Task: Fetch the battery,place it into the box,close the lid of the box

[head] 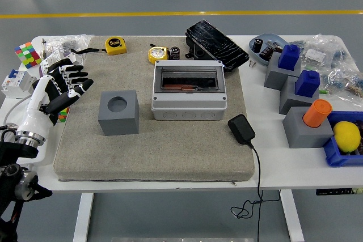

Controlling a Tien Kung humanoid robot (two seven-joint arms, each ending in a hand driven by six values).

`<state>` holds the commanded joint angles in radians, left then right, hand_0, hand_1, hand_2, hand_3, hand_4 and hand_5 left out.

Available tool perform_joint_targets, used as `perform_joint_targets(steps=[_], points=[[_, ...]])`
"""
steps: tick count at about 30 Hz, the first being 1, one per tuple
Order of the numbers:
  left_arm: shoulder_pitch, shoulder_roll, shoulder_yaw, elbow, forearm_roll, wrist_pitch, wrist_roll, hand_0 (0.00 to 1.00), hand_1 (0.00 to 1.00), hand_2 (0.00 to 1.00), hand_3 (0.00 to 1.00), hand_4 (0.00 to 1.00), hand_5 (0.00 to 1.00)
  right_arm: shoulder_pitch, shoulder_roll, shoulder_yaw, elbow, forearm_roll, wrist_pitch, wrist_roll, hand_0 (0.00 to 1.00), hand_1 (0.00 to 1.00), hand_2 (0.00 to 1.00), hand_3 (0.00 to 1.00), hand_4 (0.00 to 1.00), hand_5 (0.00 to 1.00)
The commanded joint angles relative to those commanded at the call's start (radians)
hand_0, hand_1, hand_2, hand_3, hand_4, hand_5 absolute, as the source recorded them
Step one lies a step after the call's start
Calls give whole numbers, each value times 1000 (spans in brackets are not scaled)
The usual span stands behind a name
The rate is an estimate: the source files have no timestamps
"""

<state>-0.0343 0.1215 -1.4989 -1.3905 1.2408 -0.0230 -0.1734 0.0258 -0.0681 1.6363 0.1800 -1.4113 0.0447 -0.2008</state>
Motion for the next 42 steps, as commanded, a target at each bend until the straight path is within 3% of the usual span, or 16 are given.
perform_joint_targets(steps=[42], points=[[-23, 5, 6, 0, -3, 2, 1, 504, 588, 581, 612, 998, 292, 16, -3, -7, 0, 6, 1, 0, 741, 707, 709, 706, 998, 554]])
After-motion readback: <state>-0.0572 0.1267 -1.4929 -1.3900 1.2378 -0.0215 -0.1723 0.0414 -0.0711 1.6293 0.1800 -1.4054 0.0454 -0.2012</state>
